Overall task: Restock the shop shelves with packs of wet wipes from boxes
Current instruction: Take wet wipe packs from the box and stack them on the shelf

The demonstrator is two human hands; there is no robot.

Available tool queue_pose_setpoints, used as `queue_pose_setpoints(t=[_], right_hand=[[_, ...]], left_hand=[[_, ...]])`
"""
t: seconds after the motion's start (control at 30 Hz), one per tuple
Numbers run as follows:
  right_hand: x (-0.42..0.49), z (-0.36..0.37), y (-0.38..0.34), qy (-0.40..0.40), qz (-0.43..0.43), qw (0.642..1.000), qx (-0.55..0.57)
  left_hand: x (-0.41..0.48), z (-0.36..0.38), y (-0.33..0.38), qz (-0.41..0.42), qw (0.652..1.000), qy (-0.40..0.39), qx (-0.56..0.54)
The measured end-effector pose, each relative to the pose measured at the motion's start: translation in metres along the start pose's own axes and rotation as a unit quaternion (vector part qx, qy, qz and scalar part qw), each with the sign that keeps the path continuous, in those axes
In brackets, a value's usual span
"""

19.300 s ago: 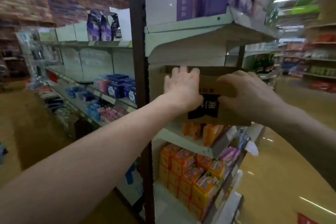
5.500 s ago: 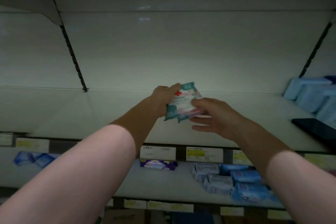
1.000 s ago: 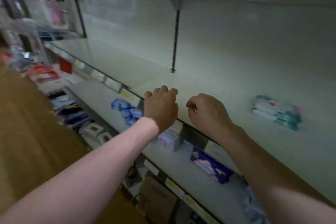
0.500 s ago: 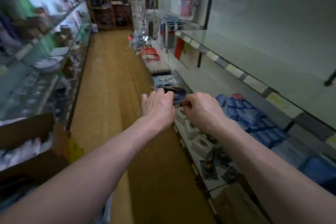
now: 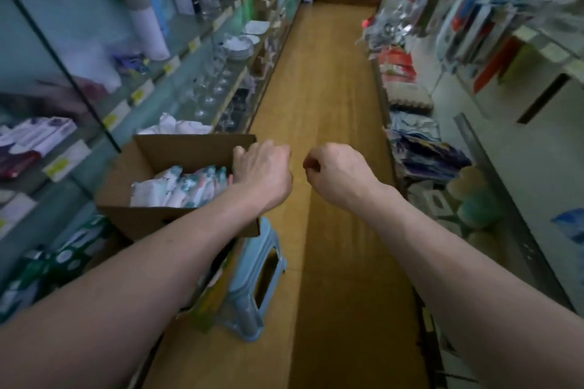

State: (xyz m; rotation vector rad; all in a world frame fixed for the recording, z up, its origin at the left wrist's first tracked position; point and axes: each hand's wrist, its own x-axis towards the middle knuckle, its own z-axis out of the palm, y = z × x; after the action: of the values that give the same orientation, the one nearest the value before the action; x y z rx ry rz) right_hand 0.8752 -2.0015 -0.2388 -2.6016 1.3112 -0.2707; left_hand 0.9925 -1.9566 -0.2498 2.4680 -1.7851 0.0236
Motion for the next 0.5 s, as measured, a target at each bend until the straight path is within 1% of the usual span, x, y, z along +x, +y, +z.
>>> queue_pose_setpoints(t=[0.1,0.17,0.33,0.5], right_hand=[[0.034,0.016,-0.024,-0.029,-0.056,0.998,0.011],[0.055,0.026,-0.037,-0.047,-0.084,0.995,0.014],[0.096,0.052,-0.056,-0.110,-0.143,0.983,0.010],[0.124,0.093,-0.073,-0.147,-0.165,0.975,0.011]], left_hand=[[0.012,0.001,-0.043,-0.056,0.998,-0.009,0.010],[0.018,0.005,-0.069,-0.099,0.995,-0.028,0.015],[0.033,0.025,-0.125,-0.205,0.975,-0.081,0.008],[0.034,0.043,-0.159,-0.265,0.954,-0.136,0.003]])
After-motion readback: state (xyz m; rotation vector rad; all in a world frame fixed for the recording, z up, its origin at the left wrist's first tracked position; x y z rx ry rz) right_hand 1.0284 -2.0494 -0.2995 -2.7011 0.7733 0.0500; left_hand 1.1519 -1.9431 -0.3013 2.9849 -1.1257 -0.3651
